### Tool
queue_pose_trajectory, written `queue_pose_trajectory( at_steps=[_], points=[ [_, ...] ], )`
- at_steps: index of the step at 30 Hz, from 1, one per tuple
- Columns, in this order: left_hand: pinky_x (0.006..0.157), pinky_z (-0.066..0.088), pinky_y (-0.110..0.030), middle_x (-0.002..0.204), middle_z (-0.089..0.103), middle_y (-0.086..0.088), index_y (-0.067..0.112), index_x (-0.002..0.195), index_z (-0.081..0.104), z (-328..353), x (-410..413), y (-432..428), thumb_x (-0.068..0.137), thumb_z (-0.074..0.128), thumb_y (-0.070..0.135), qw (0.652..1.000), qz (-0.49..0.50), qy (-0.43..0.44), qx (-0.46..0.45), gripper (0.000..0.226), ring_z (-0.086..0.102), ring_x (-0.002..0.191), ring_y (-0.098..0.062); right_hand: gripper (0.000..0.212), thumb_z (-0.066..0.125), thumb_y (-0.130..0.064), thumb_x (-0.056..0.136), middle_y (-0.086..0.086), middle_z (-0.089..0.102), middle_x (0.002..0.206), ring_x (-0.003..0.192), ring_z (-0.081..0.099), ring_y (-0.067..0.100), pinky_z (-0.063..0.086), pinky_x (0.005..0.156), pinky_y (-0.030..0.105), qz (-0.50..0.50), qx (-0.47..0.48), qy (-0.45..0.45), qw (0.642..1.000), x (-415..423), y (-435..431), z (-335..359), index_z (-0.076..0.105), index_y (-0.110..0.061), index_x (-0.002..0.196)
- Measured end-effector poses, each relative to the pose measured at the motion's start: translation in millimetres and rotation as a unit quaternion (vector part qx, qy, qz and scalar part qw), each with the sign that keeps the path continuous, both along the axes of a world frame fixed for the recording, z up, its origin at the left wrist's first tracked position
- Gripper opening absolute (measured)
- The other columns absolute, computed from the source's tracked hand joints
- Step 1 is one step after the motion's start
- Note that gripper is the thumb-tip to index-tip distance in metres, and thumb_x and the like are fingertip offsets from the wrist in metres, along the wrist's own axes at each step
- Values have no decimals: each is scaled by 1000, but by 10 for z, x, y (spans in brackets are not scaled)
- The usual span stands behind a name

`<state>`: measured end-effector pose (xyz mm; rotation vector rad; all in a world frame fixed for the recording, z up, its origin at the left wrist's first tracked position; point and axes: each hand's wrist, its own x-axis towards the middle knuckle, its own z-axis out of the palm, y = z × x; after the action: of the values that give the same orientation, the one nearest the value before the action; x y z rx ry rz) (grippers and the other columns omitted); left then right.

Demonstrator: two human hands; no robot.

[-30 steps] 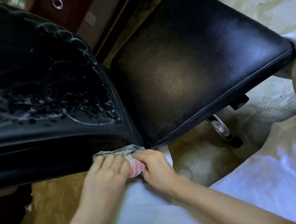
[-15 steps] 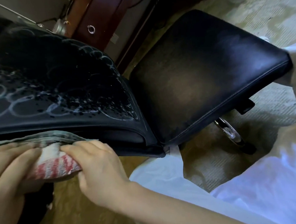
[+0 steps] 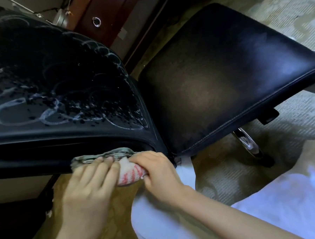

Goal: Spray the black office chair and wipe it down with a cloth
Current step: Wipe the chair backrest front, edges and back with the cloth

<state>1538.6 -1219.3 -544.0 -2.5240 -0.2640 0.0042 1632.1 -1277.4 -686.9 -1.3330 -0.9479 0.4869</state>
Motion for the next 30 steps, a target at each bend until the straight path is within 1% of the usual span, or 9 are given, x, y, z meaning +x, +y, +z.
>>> queue_pose_trajectory(
  at_steps=[2,5,8,11,14,17,22,25,30],
  points=[
    [82,40,-42,99,69,-15,2,97,71,-287,28,-53,87,40,5,1000,-3,23,14,33,67,90,-34,48,39,-18,67,-6,70,109,106,61,17,48,85,36,3,-43,-8,999,51,-19,-247,68,-20,106],
    [84,39,-41,96,68,-16,3,94,70,-739,107,-44,80,42,9,993,41,106,-12,32,65,88,-32,44,48,-12,67,-4,71,106,101,63,21,50,82,39,45,-139,-48,988,174,-43,-683,69,-23,104],
    [81,38,-40,84,61,-11,7,89,67,-1167,183,-43,78,42,8,981,60,183,-33,27,57,78,-30,44,42,-18,67,-2,71,102,98,63,25,50,81,40,109,-219,-80,966,338,-39,-963,69,-24,102],
    [77,37,-37,75,53,-7,10,83,63,-1307,226,-7,76,42,6,979,75,185,-45,22,49,71,-27,45,38,-18,68,0,71,101,99,60,24,48,84,39,141,-238,-96,956,437,9,-1009,69,-20,100],
    [82,37,-39,76,55,-7,10,81,63,-1233,208,9,79,40,3,988,48,142,-24,24,54,71,-26,37,40,-10,65,2,69,91,90,60,26,48,77,39,141,-208,-85,964,403,-10,-903,67,-14,90],
    [85,38,-40,78,58,-7,10,83,65,-949,154,-13,81,40,1,995,22,93,-14,26,59,74,-26,34,44,-4,64,2,69,90,88,60,25,48,75,39,113,-150,-66,980,305,-57,-681,67,-11,88],
    [87,40,-38,85,63,-8,9,87,68,-245,60,-24,85,44,6,1000,0,16,10,24,63,86,-28,42,53,-4,67,-2,72,100,94,64,20,51,81,34,41,-55,-75,995,187,-17,-98,71,-18,102],
    [86,41,-37,84,63,-7,9,88,68,222,-15,-7,89,45,7,999,-5,-7,33,23,63,86,-28,49,53,-2,64,-2,71,105,98,63,21,51,85,36,23,-6,-86,996,111,13,307,69,-17,108],
    [91,45,-39,95,68,-8,8,94,68,989,-176,1,90,49,10,996,12,-39,81,19,64,97,-30,51,50,-5,66,2,70,107,100,62,25,50,85,39,3,65,-101,993,-11,90,1050,67,-14,113]
  ],
)
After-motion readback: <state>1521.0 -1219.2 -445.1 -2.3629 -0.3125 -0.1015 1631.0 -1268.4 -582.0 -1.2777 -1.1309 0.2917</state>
